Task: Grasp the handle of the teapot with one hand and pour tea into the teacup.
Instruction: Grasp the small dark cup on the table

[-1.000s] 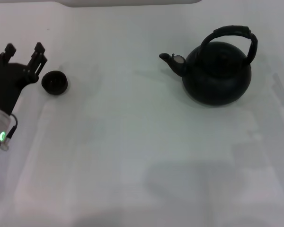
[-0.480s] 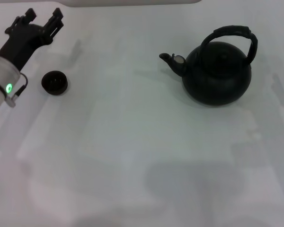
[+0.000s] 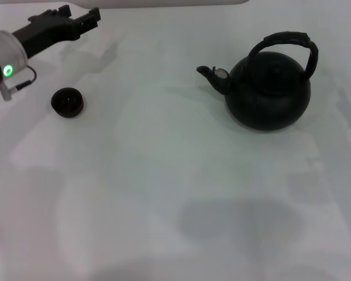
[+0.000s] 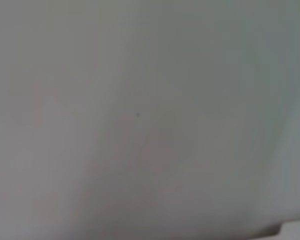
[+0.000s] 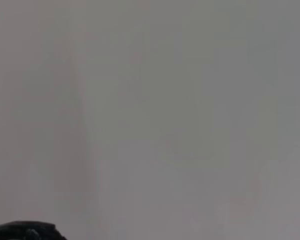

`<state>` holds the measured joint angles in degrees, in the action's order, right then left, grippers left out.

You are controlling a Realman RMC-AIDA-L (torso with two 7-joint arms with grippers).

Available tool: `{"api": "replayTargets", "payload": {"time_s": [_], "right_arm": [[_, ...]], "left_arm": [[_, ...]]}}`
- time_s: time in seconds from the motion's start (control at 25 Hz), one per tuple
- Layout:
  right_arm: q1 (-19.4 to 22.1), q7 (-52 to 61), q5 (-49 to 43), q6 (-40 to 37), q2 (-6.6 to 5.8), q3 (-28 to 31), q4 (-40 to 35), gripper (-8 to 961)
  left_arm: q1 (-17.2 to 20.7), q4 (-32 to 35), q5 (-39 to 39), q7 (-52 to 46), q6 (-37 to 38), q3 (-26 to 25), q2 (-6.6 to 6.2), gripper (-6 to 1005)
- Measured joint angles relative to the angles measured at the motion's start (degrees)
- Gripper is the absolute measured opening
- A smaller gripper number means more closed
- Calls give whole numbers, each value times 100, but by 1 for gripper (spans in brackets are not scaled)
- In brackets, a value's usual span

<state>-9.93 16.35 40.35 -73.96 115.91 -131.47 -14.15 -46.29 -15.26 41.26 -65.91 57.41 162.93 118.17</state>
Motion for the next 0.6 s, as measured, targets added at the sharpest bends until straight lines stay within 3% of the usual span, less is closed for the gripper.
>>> {"api": "replayTargets", "payload": {"time_s": [0.32, 0.48, 0.6], "right_arm": [[-107, 9, 45, 125, -15, 52, 1, 841], [-163, 16, 80, 224, -17, 117, 1, 841], [-200, 17, 80, 313, -24, 126, 0, 841]], "left_arm": [[-697, -1616, -1863, -1610, 1192, 11, 11, 787], [-812, -2183, -2325, -1834, 1834, 12, 21, 787], [-863, -2542, -2693, -2013, 2357, 17, -42, 786]]}}
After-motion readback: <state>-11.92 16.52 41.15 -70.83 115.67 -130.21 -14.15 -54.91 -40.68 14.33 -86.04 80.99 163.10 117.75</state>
